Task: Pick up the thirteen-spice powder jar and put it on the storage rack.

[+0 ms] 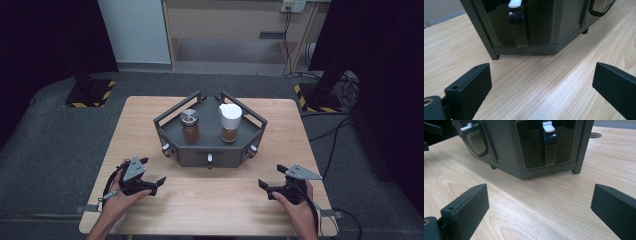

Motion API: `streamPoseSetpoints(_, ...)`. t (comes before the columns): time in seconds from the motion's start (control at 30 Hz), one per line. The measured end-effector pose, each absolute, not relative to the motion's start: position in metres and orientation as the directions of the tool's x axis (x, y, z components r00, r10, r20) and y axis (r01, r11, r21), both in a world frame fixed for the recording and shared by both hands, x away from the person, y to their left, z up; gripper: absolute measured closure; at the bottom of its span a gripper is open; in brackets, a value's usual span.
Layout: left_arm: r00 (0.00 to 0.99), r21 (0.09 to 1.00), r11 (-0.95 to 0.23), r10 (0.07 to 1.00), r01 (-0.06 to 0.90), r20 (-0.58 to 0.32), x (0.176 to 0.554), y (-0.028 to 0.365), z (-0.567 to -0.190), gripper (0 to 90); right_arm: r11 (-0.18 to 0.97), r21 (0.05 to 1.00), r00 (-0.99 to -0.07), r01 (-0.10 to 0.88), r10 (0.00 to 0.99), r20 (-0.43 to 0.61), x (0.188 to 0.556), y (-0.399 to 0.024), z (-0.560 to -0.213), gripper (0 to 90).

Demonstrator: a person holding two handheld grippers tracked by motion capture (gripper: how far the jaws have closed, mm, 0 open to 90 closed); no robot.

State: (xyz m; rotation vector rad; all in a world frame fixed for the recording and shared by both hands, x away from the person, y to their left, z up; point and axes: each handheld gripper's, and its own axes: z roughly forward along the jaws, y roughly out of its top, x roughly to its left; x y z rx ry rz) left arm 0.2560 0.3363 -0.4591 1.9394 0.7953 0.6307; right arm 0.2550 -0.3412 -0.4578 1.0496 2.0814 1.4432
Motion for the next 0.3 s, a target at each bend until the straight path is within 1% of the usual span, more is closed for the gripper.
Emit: streamPoseSetpoints(0.3, 0.664, 0.886, -0.375, 0.74, 0.272, 0.109, 0.2564, 0.3359, -0.4589, 1.4, 0.184, 0.917, -0.638, 0.354, 0.764, 0.093, 0.2551, -0.3419, -0.4578, 2.1)
